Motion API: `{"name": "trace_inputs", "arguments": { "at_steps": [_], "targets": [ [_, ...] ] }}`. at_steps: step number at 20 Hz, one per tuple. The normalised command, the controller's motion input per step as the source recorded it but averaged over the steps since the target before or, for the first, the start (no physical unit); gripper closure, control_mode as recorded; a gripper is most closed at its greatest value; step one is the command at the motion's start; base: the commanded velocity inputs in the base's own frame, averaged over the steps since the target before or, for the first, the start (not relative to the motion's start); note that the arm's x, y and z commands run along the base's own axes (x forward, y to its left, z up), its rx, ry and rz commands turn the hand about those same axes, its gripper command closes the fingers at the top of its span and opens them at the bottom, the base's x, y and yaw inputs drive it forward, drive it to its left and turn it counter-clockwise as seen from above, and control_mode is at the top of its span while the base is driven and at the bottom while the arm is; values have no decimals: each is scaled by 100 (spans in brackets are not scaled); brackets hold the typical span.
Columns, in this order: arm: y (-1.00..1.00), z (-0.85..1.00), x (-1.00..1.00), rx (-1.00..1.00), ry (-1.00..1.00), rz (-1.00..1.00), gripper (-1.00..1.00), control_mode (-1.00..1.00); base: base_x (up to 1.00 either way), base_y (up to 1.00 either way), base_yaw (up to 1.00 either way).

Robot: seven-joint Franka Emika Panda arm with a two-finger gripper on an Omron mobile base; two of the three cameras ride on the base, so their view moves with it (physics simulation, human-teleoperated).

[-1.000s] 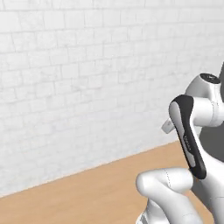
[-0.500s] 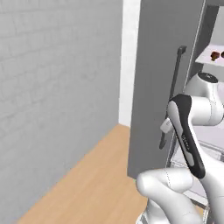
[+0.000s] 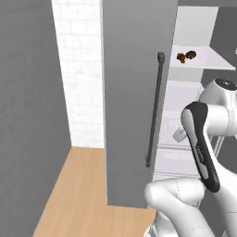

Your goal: Place one mushroom and one chicken drumstick in each tupperware on the nearby counter, to pack two identical lunches.

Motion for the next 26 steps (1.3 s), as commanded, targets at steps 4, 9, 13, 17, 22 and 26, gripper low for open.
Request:
{"name": "trace_inputs", "arguments": {
  "at_steps": [4, 9, 13, 17, 22, 26],
  "targets": [
    [0, 0, 0, 0, 0, 0, -100, 100, 78, 37, -52],
    [0, 0, 0, 0, 0, 0, -100, 100, 9, -29, -64],
    [0, 0, 0, 0, 0, 0, -100, 100, -7, -44, -38],
    [0, 0, 0, 0, 0, 0, -100, 100, 34, -23, 0],
    [0, 0, 0, 0, 0, 0, -100, 100, 63, 1, -10],
    [0, 0, 0, 0, 0, 0, -100, 100, 77, -1, -8]
  ]
}}
